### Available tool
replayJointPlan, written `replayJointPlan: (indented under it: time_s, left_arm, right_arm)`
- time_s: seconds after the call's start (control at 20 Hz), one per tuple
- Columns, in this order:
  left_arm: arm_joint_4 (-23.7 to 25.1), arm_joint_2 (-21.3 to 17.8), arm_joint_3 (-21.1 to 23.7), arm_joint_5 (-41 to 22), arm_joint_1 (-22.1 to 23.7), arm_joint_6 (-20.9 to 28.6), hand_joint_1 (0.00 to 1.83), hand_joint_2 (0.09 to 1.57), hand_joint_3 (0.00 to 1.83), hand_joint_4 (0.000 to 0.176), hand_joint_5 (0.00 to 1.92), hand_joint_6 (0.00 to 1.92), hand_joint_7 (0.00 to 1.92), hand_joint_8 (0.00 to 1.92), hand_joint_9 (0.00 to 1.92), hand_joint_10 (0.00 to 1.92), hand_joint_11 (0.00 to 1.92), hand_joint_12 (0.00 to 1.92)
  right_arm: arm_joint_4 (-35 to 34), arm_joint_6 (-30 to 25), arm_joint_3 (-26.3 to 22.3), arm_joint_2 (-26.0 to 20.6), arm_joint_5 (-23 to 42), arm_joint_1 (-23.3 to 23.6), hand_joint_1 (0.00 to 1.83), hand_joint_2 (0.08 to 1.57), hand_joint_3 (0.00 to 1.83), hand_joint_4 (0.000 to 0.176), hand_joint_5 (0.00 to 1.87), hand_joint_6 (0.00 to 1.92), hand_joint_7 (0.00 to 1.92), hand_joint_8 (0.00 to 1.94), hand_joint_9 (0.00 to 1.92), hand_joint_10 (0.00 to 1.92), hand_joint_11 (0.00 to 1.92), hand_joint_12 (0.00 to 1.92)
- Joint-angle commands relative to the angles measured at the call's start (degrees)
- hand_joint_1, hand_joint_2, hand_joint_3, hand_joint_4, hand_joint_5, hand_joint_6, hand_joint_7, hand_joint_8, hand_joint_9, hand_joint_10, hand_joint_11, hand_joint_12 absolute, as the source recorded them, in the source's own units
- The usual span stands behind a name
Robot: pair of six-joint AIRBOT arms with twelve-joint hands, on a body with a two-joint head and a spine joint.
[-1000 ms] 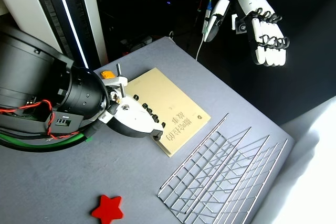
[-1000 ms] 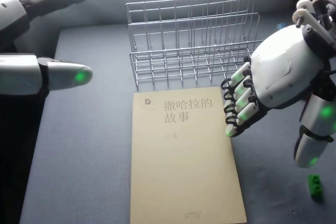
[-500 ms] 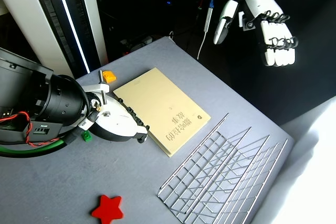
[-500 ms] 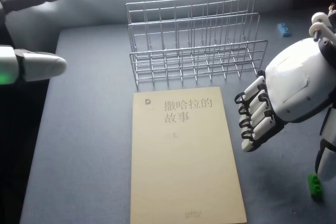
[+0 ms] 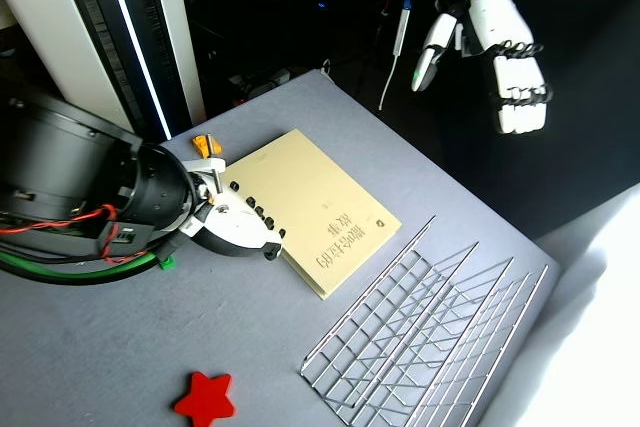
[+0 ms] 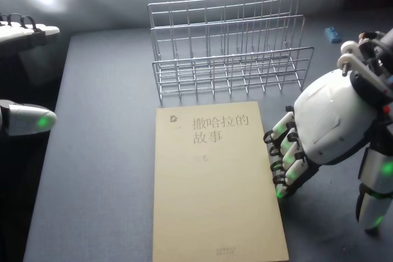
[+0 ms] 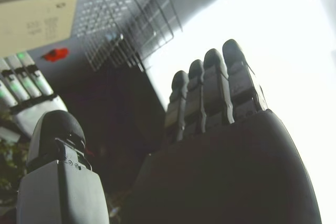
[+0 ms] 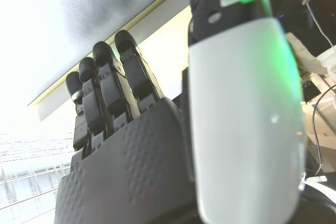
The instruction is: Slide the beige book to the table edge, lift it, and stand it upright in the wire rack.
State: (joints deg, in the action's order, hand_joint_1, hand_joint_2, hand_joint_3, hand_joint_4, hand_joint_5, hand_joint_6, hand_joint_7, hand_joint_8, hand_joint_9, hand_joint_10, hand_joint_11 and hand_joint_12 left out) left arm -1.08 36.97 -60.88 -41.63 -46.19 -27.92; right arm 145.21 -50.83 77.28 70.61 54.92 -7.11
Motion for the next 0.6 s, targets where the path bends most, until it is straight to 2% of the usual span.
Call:
replayJointPlan:
  time_s: [0.0, 0.1, 0.2, 0.35, 0.4, 0.45, 0.55]
  left_arm:
    - [-4.6, -0.8, -0.8, -7.1, 0.0, 0.4, 0.51, 0.99, 0.00, 0.000, 0.14, 0.00, 0.13, 0.00, 0.12, 0.00, 0.00, 0.23]
    - [-13.0, -1.2, -1.2, -7.0, -2.2, 0.4, 0.51, 0.98, 0.00, 0.000, 0.10, 0.00, 0.11, 0.00, 0.10, 0.00, 0.00, 0.18]
    - [-16.0, -2.5, -1.5, -2.9, -3.3, 0.5, 0.53, 0.99, 0.00, 0.000, 0.03, 0.00, 0.05, 0.00, 0.04, 0.00, 0.00, 0.08]
    - [-13.2, -3.4, -2.0, 3.4, -3.3, 0.5, 0.57, 0.99, 0.00, 0.000, 0.03, 0.00, 0.05, 0.01, 0.05, 0.01, 0.02, 0.08]
    - [-13.3, -3.3, -2.1, 4.0, -3.1, 0.7, 0.86, 1.03, 0.02, 0.000, 0.01, 0.00, 0.02, 0.00, 0.01, 0.00, 0.00, 0.05]
    - [-13.3, -3.3, -2.0, 5.3, -2.7, 1.5, 1.02, 1.05, 0.02, 0.000, 0.00, 0.00, 0.00, 0.00, 0.00, 0.00, 0.00, 0.01]
    - [-13.3, -3.1, -2.3, 7.2, -2.6, 3.2, 1.06, 1.08, 0.02, 0.000, 0.00, 0.00, 0.00, 0.00, 0.00, 0.00, 0.00, 0.00]
  right_arm:
    - [-2.5, -0.3, 0.0, -0.1, -1.7, 0.0, 0.16, 1.00, 0.00, 0.000, 0.20, 0.00, 0.23, 0.00, 0.22, 0.00, 0.00, 0.60]
    - [-2.5, -0.3, 0.6, 1.1, -2.5, -0.2, 0.17, 1.00, 0.00, 0.000, 0.20, 0.00, 0.22, 0.00, 0.21, 0.00, 0.00, 0.57]
    - [-2.5, -0.5, 1.8, 2.7, -2.7, -0.1, 0.17, 1.00, 0.00, 0.000, 0.21, 0.00, 0.22, 0.00, 0.21, 0.00, 0.00, 0.58]
    - [-2.5, -0.7, 2.8, 4.6, -3.7, 0.3, 0.17, 1.00, 0.00, 0.000, 0.19, 0.00, 0.21, 0.00, 0.20, 0.00, 0.00, 0.55]
    - [-2.5, -0.7, 3.2, 5.5, -4.2, 0.4, 0.19, 1.00, 0.00, 0.000, 0.20, 0.00, 0.22, 0.00, 0.21, 0.00, 0.00, 0.59]
    - [-2.5, -0.8, 3.6, 6.3, -4.7, 0.5, 0.18, 1.01, 0.00, 0.000, 0.19, 0.00, 0.21, 0.00, 0.21, 0.00, 0.00, 0.60]
    - [-2.5, -2.0, 4.1, 7.5, -5.0, 0.5, 0.17, 1.01, 0.00, 0.000, 0.18, 0.00, 0.21, 0.00, 0.21, 0.00, 0.00, 0.60]
